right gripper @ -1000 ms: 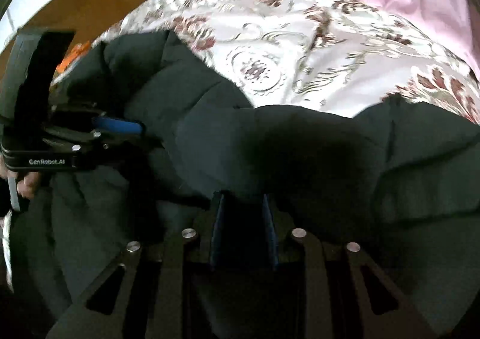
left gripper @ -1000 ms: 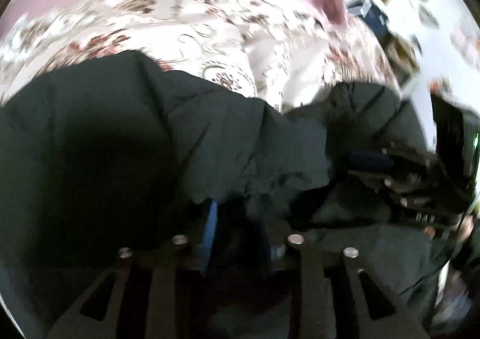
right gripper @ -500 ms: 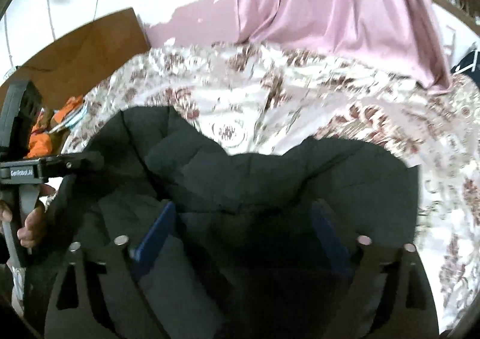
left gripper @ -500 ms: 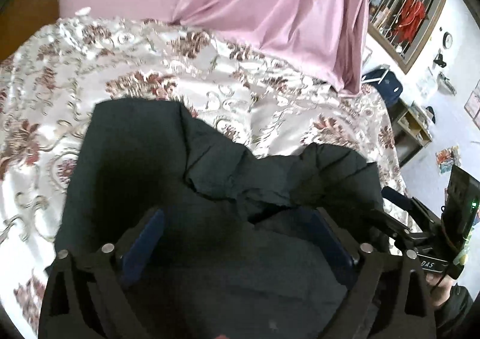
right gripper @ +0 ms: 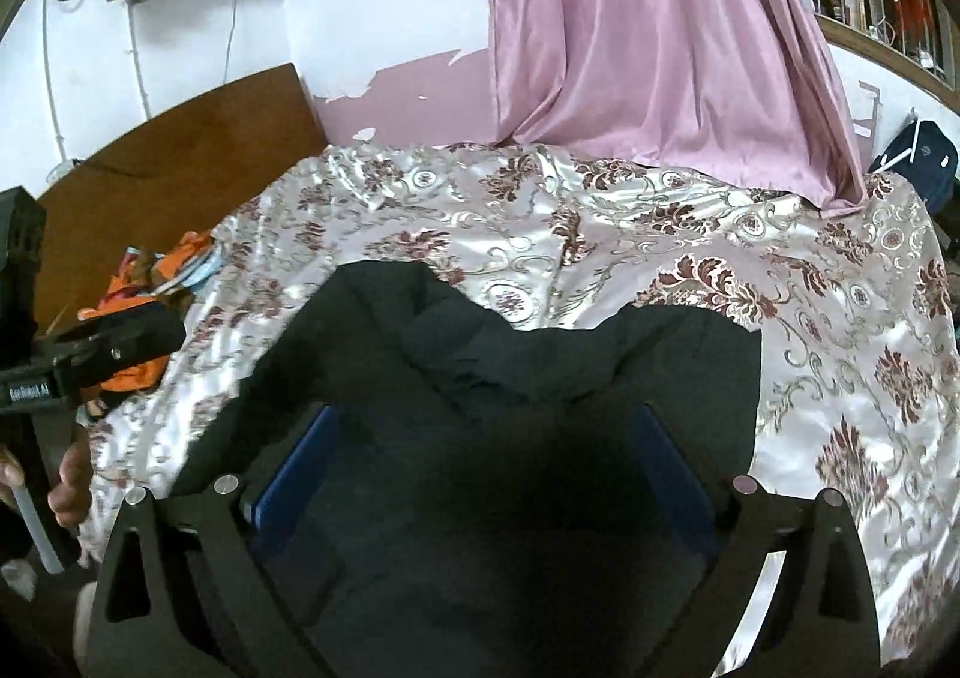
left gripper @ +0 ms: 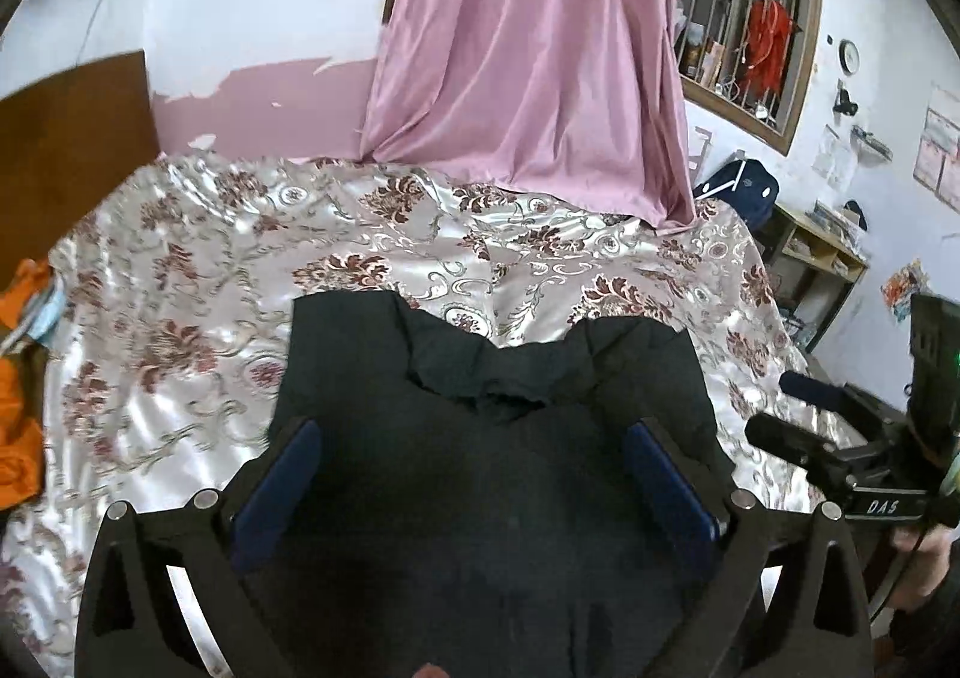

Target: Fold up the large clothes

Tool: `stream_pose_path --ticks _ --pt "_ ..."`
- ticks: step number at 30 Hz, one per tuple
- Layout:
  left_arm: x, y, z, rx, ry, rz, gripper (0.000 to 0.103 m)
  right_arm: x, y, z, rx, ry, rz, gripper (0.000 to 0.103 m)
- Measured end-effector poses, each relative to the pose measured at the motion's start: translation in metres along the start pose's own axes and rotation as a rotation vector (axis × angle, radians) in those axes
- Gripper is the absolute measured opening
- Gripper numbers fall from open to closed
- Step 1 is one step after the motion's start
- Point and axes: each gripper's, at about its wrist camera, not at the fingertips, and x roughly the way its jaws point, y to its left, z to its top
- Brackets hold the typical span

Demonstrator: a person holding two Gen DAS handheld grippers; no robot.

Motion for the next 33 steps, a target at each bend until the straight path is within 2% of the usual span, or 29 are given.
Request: stream_pose_path --ticks 8,15,19,27,30,33 --pt "-0.085 0.007 -0.023 -0.022 -0.043 -0.001 0.103 -0.079 0.039 -0.02 0.004 0.01 -0.062 0.096" --pt "-0.134 0.007 -0.046 0.029 -0.082 0.008 0.103 -0.132 0.06 -0.046 0.051 -0.008 -0.072 0.096" --pt "-0.143 0.005 -0.062 0.039 -0.029 -0.037 0.103 -0.151 0.071 -0.066 0.052 -0.007 -0.066 0.096" --pt "-0.144 0.011 -0.093 0.0 0.012 -0.014 0.103 -0.16 0.08 -0.096 0.005 -0.005 -0.042 0.096" --pt "-0.138 0.016 -0.106 -0.036 0.051 -0.052 0.103 -0.159 0.078 -0.105 -0.012 -0.004 -0.037 0.096" --pt "-0.131 0.023 -0.119 -0.061 0.062 -0.056 0.103 -0.159 0.076 -0.118 -0.036 -0.013 -0.034 0.096"
